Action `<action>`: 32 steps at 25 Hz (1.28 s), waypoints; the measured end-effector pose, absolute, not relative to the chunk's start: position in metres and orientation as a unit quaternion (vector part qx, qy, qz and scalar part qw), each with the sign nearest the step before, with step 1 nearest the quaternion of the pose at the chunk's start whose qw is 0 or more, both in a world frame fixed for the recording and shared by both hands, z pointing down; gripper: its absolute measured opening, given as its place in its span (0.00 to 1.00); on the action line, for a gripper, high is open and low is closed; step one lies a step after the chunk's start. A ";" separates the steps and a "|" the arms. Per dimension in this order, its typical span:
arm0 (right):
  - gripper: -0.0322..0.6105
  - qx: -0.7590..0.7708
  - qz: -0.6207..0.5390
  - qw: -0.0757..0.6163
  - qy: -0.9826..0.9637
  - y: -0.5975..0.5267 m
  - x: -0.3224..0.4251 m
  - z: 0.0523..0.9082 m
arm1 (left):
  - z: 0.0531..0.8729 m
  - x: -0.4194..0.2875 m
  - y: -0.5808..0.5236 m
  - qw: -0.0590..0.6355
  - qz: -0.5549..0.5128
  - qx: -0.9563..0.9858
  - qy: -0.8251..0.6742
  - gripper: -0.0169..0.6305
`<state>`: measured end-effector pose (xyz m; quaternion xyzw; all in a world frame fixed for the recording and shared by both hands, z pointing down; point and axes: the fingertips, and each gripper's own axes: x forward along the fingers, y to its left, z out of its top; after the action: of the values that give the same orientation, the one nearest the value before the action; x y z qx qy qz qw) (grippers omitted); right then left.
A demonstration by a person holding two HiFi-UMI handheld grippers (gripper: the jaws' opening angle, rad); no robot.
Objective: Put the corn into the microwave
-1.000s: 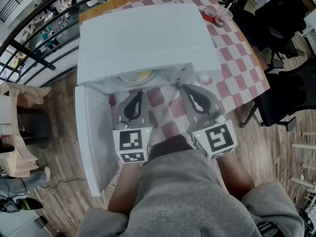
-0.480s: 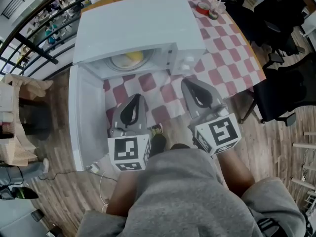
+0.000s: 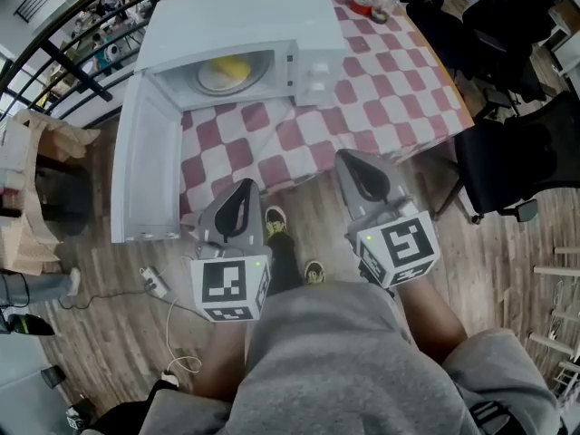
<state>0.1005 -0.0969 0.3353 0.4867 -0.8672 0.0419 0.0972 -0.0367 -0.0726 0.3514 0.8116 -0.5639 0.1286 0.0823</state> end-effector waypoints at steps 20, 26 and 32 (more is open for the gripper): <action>0.05 0.507 0.042 0.110 -0.854 -0.029 0.127 0.338 | 0.334 -0.026 0.007 0.078 0.120 0.818 -0.557 0.04; 0.05 0.506 0.035 0.115 -0.854 -0.020 0.124 0.337 | 0.334 -0.023 0.014 0.079 0.120 0.820 -0.554 0.04; 0.05 0.499 0.037 0.116 -0.858 -0.016 0.122 0.340 | 0.334 -0.022 0.017 0.075 0.120 0.818 -0.558 0.04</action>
<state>0.1225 -0.0165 0.3404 0.4990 -0.8580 0.0370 0.1162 -0.0220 0.0174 0.3343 0.8179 -0.5576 0.1204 0.0750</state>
